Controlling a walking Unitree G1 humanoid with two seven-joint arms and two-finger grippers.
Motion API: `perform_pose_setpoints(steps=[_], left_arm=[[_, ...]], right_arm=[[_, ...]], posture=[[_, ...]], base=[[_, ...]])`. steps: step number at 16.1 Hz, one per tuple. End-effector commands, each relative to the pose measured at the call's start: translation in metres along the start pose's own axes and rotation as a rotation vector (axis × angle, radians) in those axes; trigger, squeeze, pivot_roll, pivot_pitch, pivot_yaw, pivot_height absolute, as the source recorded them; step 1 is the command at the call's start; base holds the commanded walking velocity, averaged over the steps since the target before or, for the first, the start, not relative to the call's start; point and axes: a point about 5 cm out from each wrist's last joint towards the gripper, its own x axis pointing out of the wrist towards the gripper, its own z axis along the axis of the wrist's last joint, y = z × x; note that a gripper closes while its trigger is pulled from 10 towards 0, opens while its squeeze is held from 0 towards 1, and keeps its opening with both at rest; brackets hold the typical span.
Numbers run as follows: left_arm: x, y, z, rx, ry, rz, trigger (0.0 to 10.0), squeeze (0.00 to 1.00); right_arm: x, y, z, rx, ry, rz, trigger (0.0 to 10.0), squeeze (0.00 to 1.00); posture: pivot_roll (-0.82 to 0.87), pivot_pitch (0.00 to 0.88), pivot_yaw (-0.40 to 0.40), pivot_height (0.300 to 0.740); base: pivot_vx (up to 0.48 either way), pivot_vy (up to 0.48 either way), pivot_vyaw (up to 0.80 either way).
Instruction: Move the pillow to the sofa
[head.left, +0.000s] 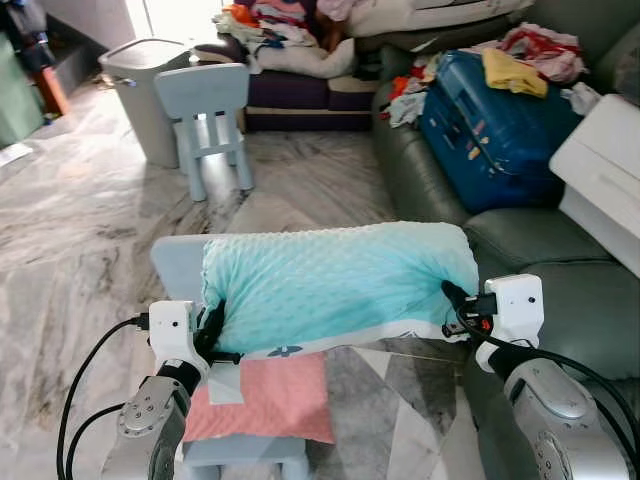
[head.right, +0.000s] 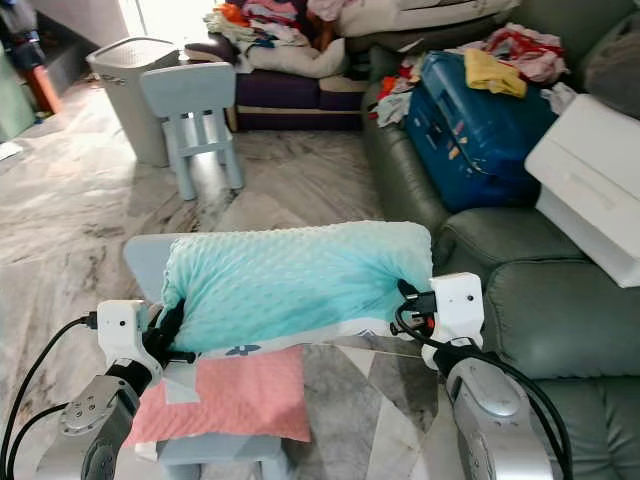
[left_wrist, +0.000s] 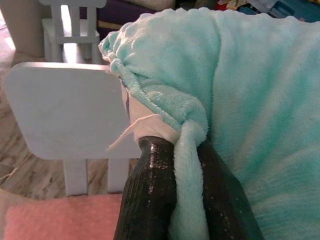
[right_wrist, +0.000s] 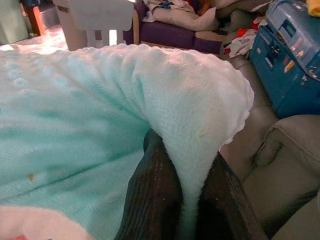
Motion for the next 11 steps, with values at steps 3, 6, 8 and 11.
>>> perform_pose_setpoints(steps=[3,6,8,11], left_arm=[[-0.0003,0.0022,0.0042,0.011,-0.007,0.005,10.0,0.00],[-0.0002,0.0020,0.0039,0.007,-0.008,0.005,10.0,0.00],[0.0003,0.0019,0.0035,0.005,-0.005,0.005,10.0,0.00],[0.0008,0.0021,0.0037,-0.003,-0.006,0.009,10.0,0.00]], right_arm=[[-0.0020,-0.0070,0.0096,-0.013,-0.031,-0.028,10.0,0.00],[-0.0017,-0.0063,0.0099,-0.011,-0.031,-0.026,10.0,0.00],[-0.0017,-0.0066,0.0097,-0.012,-0.028,-0.028,10.0,0.00],[-0.0018,-0.0067,0.0098,-0.009,-0.027,-0.028,10.0,0.00]], posture=[[-0.19,0.000,-0.005,0.740],[-0.19,0.000,-0.005,0.740],[-0.20,0.000,-0.005,0.740],[-0.20,0.000,-0.006,0.740]], base=[[0.000,0.000,0.00],[0.000,0.000,0.00],[0.000,0.000,0.00],[0.000,0.000,0.00]])
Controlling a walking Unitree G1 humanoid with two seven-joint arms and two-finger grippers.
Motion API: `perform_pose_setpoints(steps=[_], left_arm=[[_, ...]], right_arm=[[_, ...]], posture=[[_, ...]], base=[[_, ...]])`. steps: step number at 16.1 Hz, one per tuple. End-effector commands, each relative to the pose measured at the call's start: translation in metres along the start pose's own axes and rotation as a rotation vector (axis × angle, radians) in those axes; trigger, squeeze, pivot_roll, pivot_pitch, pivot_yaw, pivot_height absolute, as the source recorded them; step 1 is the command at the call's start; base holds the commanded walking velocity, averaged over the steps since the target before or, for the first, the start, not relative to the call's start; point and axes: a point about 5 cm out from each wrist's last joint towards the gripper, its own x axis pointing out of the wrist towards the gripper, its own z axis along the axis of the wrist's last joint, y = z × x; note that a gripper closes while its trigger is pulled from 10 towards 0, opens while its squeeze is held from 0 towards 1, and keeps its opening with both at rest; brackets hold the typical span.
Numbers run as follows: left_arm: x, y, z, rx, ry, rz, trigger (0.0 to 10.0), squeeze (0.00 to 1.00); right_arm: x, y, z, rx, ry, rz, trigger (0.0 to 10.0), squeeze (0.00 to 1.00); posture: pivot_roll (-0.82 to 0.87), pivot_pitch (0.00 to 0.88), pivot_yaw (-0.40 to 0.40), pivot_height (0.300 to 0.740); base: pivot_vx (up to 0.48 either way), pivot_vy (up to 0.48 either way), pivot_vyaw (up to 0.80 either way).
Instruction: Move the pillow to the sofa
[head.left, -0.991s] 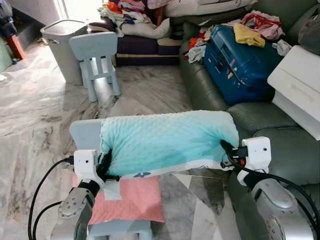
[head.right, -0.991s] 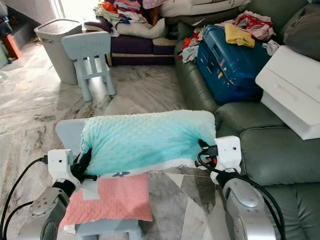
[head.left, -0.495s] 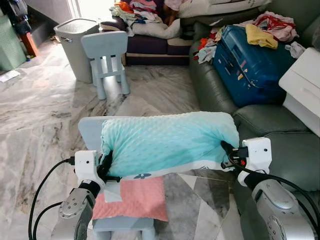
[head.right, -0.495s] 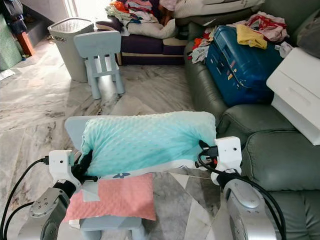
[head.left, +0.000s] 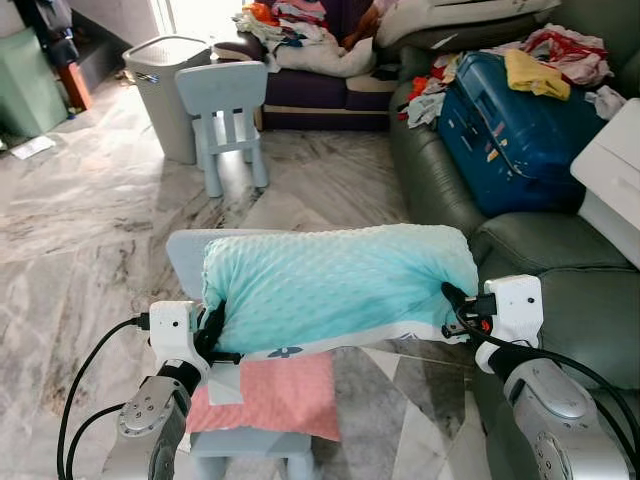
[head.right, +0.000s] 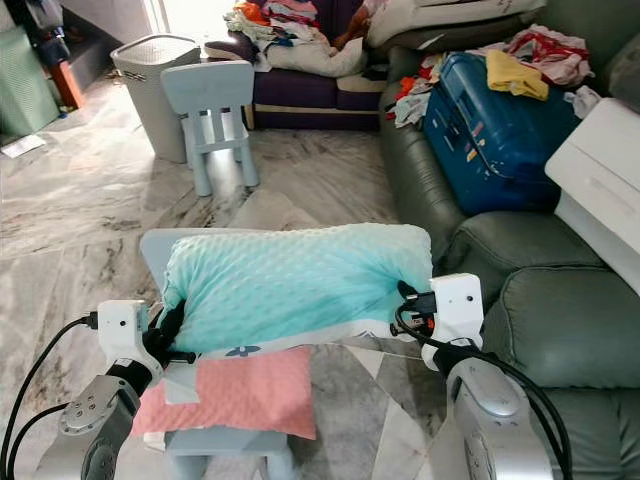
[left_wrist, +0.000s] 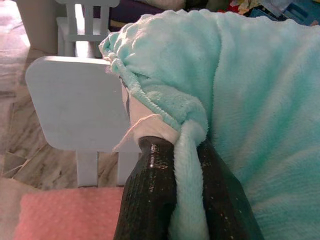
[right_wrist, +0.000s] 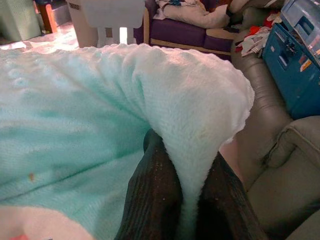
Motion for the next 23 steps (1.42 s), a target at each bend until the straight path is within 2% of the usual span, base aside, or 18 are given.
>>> perform_pose_setpoints(steps=[1,11,14,23], left_arm=[[0.0006,0.0026,0.0038,-0.003,-0.009,0.012,10.0,0.00],[0.0036,0.0014,0.0041,-0.016,-0.004,0.007,10.0,0.00],[0.0036,0.0014,0.0043,-0.018,-0.001,0.007,10.0,0.00],[0.0033,0.0002,0.0044,-0.021,0.005,0.003,10.0,0.00]], right_arm=[[-0.0018,-0.0064,0.0105,-0.013,-0.033,-0.027,10.0,0.00],[0.0007,-0.0073,0.0116,-0.018,-0.035,-0.024,10.0,0.00],[0.0018,-0.0054,0.0129,-0.020,-0.043,-0.017,10.0,0.00],[0.0022,-0.0039,0.0136,-0.020,-0.045,-0.014,10.0,0.00]], posture=[[-0.20,0.000,-0.006,0.740],[-0.20,0.000,-0.010,0.740],[-0.20,0.000,-0.009,0.740],[-0.20,0.000,-0.007,0.740]], base=[[0.000,0.000,0.00],[0.000,0.000,-0.78],[0.000,0.129,0.00],[0.000,0.476,0.00]])
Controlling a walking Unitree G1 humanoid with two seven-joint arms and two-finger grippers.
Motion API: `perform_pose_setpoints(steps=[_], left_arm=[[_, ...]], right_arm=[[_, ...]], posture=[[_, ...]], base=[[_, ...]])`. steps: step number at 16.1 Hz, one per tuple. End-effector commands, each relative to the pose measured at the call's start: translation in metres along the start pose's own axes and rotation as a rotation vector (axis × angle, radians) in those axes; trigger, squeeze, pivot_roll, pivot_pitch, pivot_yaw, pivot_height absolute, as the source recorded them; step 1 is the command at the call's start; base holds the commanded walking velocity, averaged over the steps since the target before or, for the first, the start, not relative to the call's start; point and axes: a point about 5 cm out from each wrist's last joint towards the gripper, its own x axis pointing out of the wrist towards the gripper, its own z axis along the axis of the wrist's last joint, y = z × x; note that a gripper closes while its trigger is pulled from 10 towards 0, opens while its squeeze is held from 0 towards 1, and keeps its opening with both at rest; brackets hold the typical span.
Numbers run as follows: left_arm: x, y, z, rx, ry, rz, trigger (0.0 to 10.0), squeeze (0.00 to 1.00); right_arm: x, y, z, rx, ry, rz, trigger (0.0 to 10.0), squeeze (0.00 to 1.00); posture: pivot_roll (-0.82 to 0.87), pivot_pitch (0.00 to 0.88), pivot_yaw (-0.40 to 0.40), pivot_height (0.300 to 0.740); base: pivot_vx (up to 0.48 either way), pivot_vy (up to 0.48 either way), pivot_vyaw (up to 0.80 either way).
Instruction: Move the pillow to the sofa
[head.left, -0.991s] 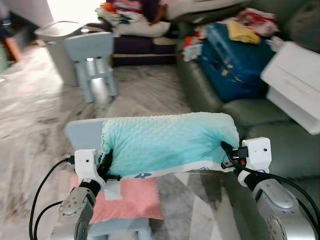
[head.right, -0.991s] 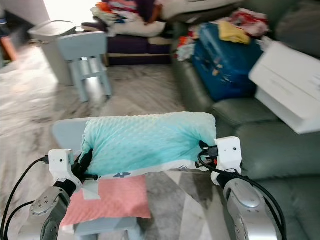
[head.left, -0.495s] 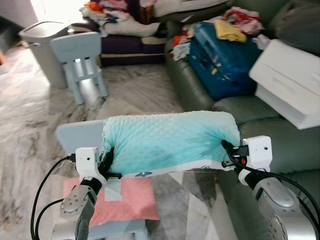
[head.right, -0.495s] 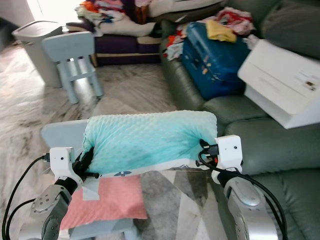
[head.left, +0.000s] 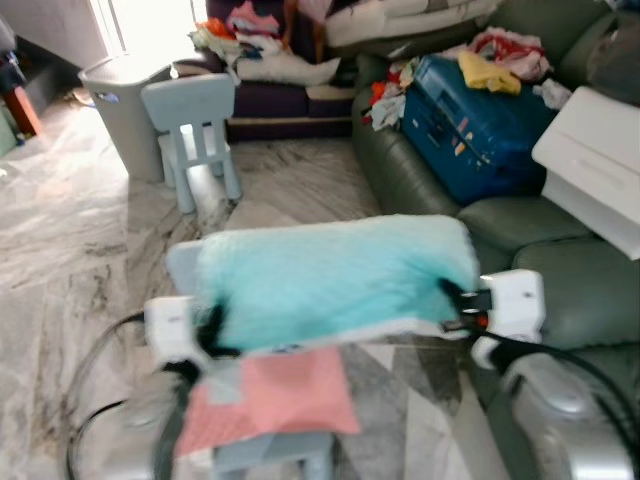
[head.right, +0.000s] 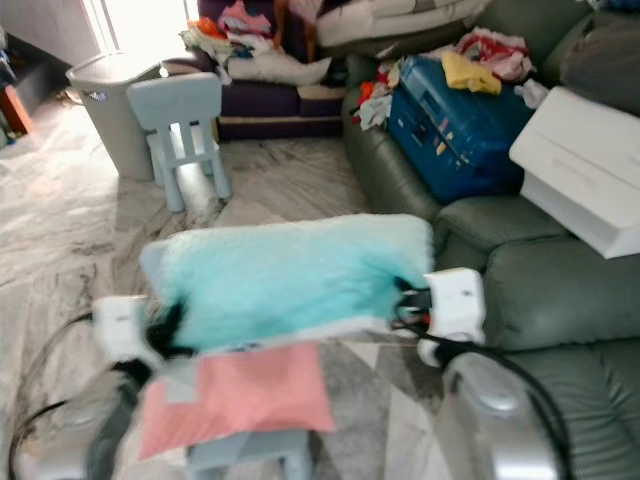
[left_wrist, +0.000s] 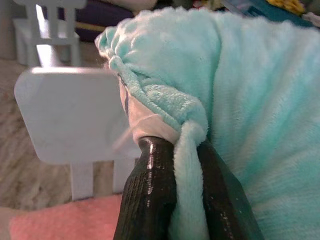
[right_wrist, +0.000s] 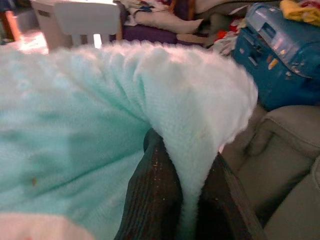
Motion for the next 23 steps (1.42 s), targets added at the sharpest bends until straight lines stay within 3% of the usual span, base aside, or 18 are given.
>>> perform_pose_setpoints(steps=[1,5,15,23], left_arm=[[-0.0032,0.0094,0.0029,0.008,-0.003,0.031,10.0,0.00],[-0.0030,0.0098,0.0029,0.007,0.000,0.032,10.0,0.00],[0.0007,0.0083,0.0074,-0.015,-0.020,0.013,10.0,0.00],[0.0026,0.0063,0.0063,-0.019,-0.014,-0.011,10.0,0.00]], right_arm=[[0.0002,0.0011,0.0082,-0.004,-0.039,-0.003,10.0,0.00],[0.0005,0.0019,0.0082,-0.003,-0.040,-0.002,10.0,0.00],[0.0006,0.0019,0.0075,0.001,-0.030,-0.005,10.0,0.00],[0.0020,0.0010,0.0077,-0.005,-0.026,-0.001,10.0,0.00]], posture=[[-0.20,0.000,-0.007,0.740],[-0.20,0.000,-0.006,0.740],[-0.20,0.000,-0.003,0.740],[-0.20,0.000,-0.006,0.740]], base=[[0.000,0.476,0.00],[0.000,0.476,0.00],[0.000,0.000,0.00],[0.000,0.000,-0.80]])
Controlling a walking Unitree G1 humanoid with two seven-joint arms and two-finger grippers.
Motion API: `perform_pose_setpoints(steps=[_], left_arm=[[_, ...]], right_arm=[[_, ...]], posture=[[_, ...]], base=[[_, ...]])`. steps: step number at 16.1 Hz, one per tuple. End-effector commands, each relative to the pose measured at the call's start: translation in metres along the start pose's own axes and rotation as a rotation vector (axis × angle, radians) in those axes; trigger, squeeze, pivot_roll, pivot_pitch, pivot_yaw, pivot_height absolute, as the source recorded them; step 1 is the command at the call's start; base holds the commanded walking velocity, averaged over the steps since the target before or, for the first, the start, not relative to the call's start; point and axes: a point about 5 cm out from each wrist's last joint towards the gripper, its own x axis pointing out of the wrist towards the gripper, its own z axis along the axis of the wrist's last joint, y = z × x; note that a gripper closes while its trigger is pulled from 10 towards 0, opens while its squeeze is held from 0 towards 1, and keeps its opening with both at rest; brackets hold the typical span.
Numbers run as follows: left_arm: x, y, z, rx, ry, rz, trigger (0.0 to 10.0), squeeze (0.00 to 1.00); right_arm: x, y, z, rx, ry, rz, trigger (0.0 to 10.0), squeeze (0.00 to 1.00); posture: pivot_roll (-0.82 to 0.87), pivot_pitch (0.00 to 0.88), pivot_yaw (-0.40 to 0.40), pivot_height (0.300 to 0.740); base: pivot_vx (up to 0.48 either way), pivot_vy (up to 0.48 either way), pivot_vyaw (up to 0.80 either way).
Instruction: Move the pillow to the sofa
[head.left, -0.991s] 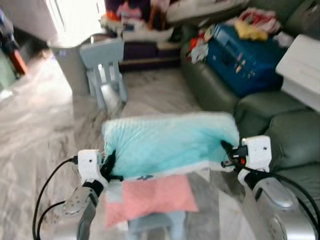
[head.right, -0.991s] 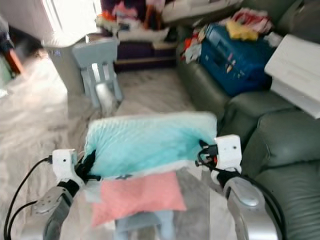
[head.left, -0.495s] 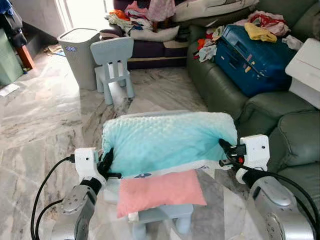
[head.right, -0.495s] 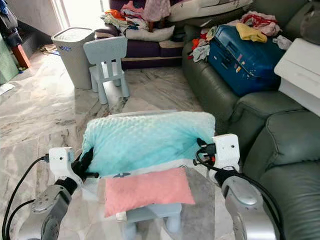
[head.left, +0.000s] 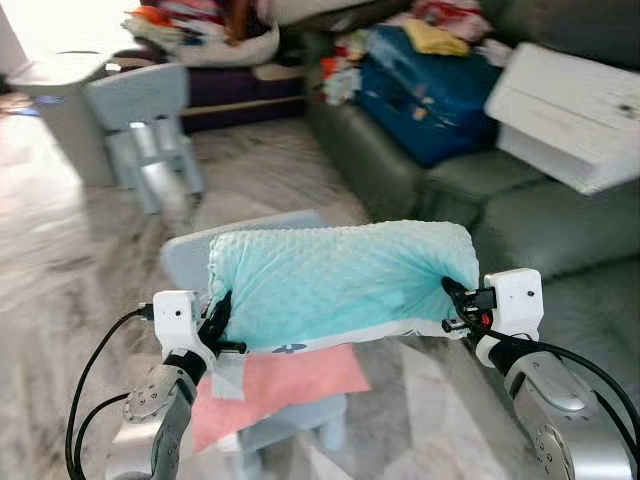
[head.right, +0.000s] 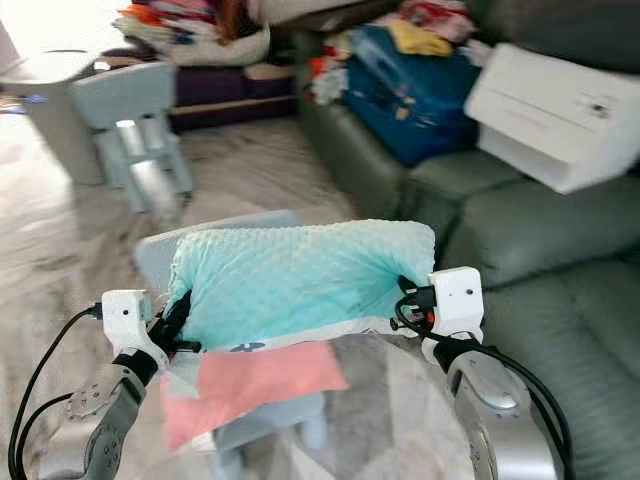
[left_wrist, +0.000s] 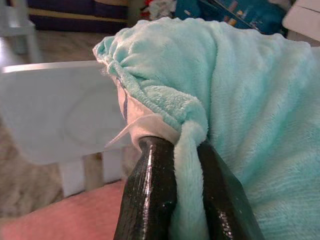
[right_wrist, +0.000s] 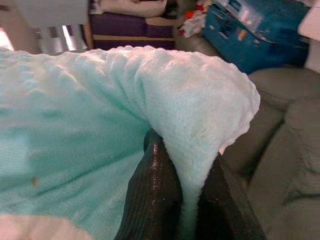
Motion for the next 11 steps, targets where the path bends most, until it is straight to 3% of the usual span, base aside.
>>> perform_pose_setpoints(steps=[1,11], left_arm=[[0.0002,0.0022,0.0006,0.002,0.003,0.000,10.0,0.00],[0.0002,-0.0023,-0.0043,-0.020,0.021,-0.023,10.0,0.00]], right_arm=[[0.0003,-0.0031,0.0072,-0.010,-0.028,-0.015,10.0,0.00],[-0.0002,-0.0021,0.0076,-0.007,-0.024,-0.009,10.0,0.00]], posture=[[-0.20,0.000,-0.007,0.740],[-0.21,0.000,-0.010,0.740]], base=[[0.000,0.000,-0.80],[0.000,0.000,-0.80]])
